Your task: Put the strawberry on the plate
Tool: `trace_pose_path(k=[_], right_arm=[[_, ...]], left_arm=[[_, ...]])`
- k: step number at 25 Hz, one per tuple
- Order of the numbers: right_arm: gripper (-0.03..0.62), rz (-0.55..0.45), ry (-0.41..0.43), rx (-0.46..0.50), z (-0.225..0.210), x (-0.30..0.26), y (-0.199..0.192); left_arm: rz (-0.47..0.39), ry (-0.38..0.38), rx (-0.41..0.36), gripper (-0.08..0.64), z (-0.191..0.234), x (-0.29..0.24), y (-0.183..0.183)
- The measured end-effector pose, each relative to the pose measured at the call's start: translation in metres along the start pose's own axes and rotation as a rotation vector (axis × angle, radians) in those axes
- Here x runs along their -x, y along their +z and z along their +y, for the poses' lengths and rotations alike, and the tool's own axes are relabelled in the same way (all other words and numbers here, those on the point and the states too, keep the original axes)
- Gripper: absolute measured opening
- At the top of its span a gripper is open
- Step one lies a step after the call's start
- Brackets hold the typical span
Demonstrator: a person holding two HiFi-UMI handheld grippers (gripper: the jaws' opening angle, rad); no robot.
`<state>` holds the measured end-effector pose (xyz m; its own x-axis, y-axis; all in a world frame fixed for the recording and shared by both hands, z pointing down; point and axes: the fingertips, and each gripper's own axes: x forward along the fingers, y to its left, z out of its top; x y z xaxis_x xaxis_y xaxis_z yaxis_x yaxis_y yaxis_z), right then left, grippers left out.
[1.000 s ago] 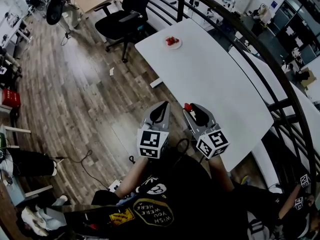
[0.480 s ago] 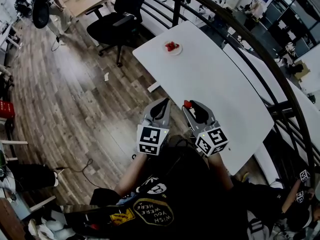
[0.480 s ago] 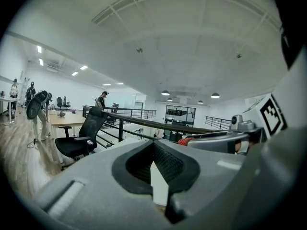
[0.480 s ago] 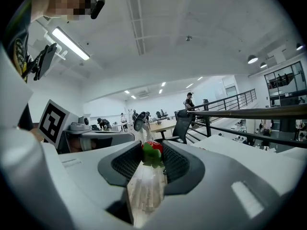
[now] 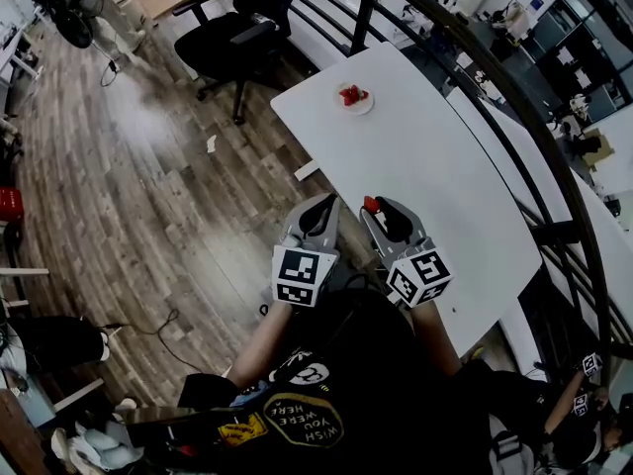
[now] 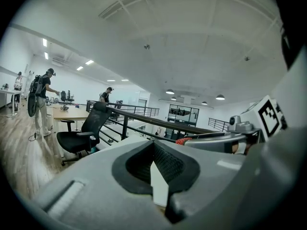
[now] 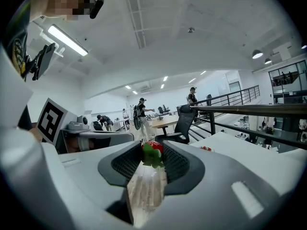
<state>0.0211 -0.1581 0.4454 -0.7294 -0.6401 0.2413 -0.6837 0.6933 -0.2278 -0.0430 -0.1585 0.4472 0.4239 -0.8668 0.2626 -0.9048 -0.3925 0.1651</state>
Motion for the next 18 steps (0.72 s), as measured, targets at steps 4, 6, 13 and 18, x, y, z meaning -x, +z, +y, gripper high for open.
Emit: trace_pose_path(k=[4,6,13,18], right_arm=[[0.141,-0.002,0.005,-0.008,-0.015,-0.018,0.007],[0.141,-0.010,0.006,-0.011,-0.025,-0.028,0.013],[0.140,-0.034,-0.002,-0.031,-0.063,-0.061,0.032],[0.141,-0.043,-0.004,-0.039,-0.089,-0.069,0.043]], left_arm=[[0.006,0.006,-0.002,0.005,0.013,-0.021,0.007],[0.002,0.011,-0.009,0.005,0.019,-0.033,0.014],[-0.005,0.015,-0.044,0.005,0.042,-0.081,0.041],[0.010,0.002,-0.060,0.005,0.036,-0.111,0.049]])
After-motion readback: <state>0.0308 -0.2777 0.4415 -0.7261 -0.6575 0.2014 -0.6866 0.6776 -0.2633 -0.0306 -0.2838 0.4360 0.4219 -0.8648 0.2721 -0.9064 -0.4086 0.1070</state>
